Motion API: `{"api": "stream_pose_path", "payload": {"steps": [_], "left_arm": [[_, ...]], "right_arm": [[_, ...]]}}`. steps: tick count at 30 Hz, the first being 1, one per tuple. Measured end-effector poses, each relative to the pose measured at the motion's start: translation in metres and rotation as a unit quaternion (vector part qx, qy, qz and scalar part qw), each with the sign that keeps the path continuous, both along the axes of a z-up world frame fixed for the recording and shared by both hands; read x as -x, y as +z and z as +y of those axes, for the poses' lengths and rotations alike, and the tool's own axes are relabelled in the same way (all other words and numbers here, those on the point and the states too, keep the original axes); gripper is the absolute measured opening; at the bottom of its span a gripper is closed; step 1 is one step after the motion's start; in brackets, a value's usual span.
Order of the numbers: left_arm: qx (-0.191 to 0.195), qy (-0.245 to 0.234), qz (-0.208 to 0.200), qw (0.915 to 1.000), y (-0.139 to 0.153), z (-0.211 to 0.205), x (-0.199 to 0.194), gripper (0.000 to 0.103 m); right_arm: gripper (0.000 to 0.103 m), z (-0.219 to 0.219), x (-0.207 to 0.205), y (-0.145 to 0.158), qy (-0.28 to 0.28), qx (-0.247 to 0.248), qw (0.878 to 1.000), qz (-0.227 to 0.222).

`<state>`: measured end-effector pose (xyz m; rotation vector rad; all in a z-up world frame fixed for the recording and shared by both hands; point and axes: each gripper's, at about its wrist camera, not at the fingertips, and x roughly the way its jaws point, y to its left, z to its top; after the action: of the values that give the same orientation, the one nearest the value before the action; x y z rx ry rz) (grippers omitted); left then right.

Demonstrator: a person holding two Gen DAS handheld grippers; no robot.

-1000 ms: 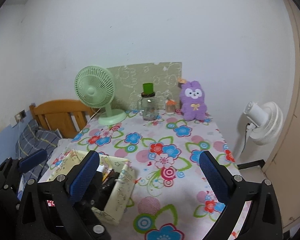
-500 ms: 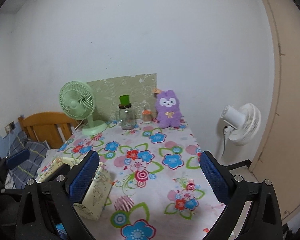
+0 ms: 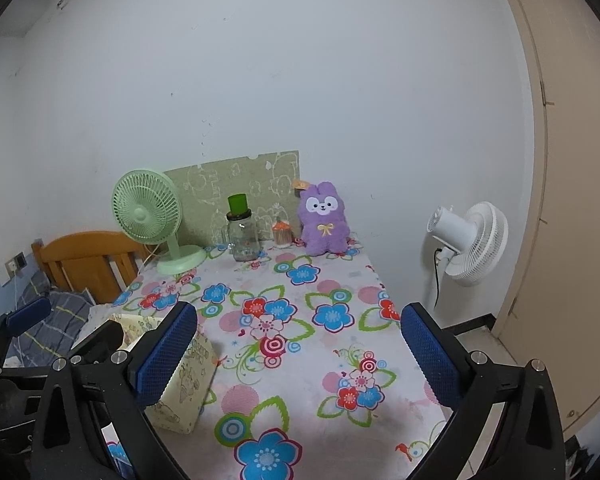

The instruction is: Organize soft objects

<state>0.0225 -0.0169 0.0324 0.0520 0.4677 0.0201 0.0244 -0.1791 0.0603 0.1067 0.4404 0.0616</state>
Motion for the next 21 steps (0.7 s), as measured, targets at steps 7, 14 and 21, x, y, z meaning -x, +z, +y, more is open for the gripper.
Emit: {"api": "stream_pose_path", "payload": {"steps": [7,14,21], "left_arm": [[0.004,0.013,0.002,0.9999,-0.001,0.008,-0.002,0.103],[0.003,0.022,0.004,0.9997,-0.002,0.012,-0.005,0.103],[0.007,0.024,0.006,0.9997,-0.004,0.017,-0.007,0.103]], "right_arm": [[0.103,0.003,-0.005,-0.002,0.007,0.002,1.000,0.002],[0.103,0.007,-0.008,-0.003,0.017,0.000,1.000,0.002],[0.103,0.011,-0.011,-0.006,0.019,0.003,1.000,0.005]]}}
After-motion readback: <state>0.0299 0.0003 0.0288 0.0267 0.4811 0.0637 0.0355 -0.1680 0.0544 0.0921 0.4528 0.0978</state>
